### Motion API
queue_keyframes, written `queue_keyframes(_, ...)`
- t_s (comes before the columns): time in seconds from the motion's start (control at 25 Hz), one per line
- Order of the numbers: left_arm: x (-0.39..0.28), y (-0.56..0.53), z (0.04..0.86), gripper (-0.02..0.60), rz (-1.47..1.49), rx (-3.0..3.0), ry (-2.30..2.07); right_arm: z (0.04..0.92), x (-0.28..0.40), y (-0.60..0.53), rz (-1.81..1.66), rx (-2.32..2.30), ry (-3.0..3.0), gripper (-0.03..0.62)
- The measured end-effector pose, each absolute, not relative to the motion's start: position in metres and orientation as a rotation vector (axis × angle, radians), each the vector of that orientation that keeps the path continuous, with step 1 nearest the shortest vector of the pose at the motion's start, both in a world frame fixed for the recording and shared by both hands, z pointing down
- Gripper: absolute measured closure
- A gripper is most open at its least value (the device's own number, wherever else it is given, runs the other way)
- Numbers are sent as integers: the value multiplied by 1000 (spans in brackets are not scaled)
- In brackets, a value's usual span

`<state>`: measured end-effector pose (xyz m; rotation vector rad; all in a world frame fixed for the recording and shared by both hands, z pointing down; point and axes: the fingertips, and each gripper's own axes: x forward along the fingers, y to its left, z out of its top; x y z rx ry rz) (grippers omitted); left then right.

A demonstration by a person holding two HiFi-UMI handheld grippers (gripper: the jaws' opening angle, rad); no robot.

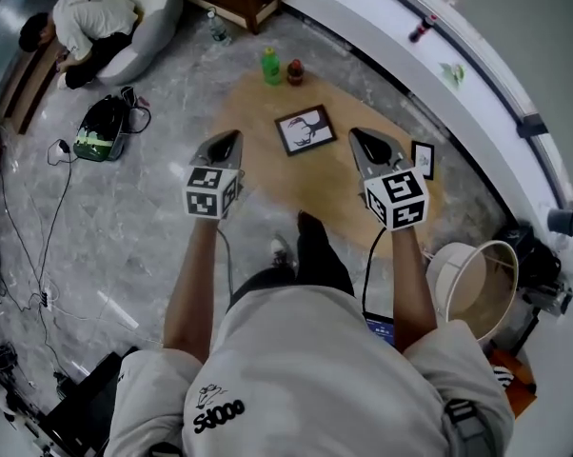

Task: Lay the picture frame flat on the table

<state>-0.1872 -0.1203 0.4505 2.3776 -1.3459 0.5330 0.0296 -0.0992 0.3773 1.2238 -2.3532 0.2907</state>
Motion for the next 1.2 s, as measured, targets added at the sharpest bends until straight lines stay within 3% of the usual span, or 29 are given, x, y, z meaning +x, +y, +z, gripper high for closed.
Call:
queue_keyframes(0.64, -182, -62, 236, 572, 249, 2733, -1436, 213, 16, -33, -79, 1349, -2463, 592)
queue_keyframes(1.2, -172, -3, 121, 572, 156, 2969, -1555, 117, 7, 18, -325, 1371, -2542, 592)
